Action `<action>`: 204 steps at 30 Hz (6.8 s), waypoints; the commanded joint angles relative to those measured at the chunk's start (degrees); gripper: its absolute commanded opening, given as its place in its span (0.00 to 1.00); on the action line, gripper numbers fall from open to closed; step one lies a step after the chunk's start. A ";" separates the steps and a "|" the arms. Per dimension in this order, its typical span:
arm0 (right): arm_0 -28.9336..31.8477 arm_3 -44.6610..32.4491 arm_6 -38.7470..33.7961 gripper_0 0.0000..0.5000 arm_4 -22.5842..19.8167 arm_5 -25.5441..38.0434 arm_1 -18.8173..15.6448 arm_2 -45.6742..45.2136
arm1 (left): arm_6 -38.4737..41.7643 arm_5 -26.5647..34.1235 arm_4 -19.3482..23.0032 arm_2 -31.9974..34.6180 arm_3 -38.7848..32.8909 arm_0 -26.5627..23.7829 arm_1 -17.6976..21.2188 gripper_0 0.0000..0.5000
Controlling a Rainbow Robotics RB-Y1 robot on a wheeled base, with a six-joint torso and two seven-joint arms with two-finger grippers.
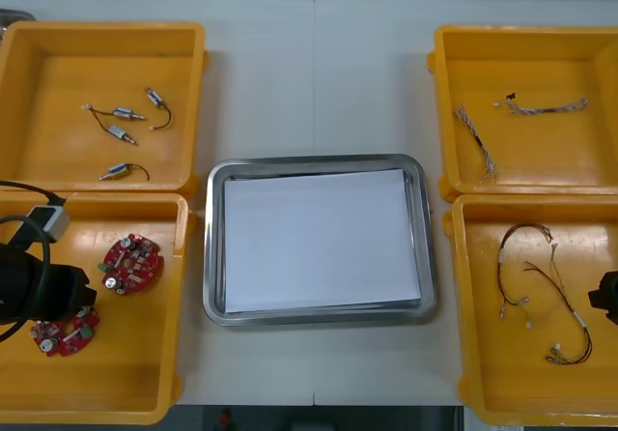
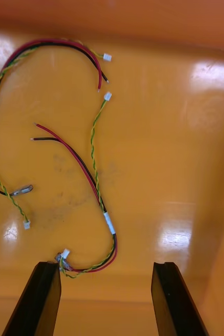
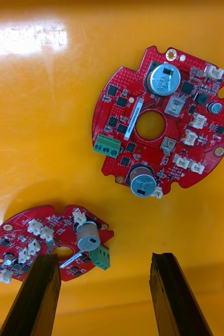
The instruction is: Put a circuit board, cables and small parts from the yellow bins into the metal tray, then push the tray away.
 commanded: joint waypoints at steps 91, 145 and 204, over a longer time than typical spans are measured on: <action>-6.29 -7.35 5.30 0.00 -6.30 14.59 -2.05 -7.78 | -7.20 21.67 8.74 -9.85 -4.25 -28.62 4.92 0.00; -25.62 -10.69 6.35 0.00 -17.47 16.40 -13.91 3.91 | 10.81 2.20 -7.08 -55.99 16.84 -52.79 -17.32 0.00; -56.91 -4.36 17.78 0.00 -6.30 13.80 1.38 49.70 | 8.79 21.67 -3.74 -13.72 15.35 -52.79 -12.66 1.00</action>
